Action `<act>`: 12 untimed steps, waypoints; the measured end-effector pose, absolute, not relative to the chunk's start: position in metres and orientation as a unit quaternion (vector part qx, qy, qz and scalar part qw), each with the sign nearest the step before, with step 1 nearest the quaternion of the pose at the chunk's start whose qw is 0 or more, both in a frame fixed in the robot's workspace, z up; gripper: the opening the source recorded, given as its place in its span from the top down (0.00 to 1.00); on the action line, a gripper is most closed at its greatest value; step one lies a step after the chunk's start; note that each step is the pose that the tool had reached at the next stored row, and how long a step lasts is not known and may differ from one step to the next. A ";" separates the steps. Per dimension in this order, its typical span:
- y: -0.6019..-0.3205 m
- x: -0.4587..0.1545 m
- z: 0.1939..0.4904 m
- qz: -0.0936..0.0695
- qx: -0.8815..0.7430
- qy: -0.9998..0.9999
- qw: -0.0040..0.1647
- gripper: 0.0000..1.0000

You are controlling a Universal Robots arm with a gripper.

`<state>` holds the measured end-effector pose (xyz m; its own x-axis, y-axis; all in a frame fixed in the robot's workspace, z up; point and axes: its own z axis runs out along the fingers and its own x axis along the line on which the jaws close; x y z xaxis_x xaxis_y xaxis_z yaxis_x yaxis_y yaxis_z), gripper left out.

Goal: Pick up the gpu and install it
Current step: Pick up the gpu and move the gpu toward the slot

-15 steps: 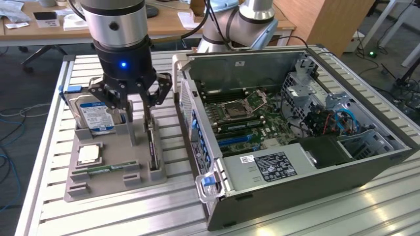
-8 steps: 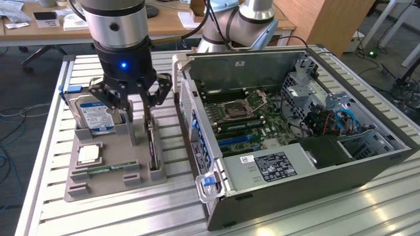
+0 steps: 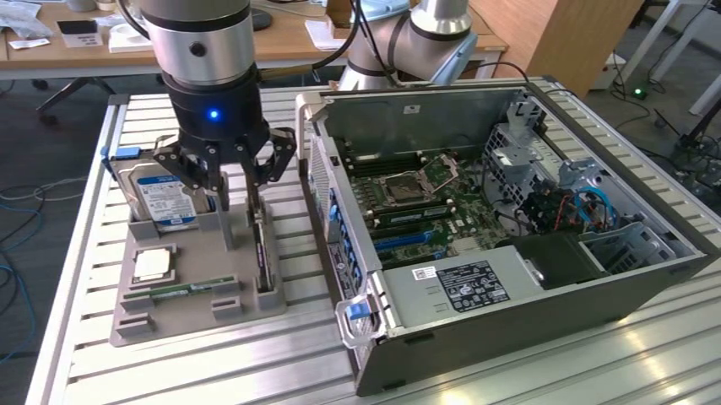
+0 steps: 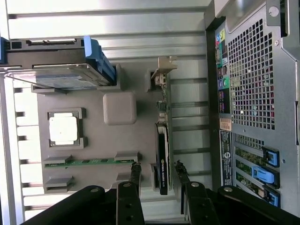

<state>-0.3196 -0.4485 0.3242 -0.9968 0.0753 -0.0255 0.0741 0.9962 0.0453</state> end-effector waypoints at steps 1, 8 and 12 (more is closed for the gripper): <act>-0.448 -0.320 0.324 0.022 0.037 0.999 0.014 0.58; -0.448 -0.320 0.317 0.022 0.037 0.999 0.014 0.58; -0.448 -0.320 0.310 0.022 0.037 0.999 0.014 0.58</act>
<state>-0.3196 -0.4484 0.3095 -0.9968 0.0753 -0.0255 0.0741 0.9962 0.0453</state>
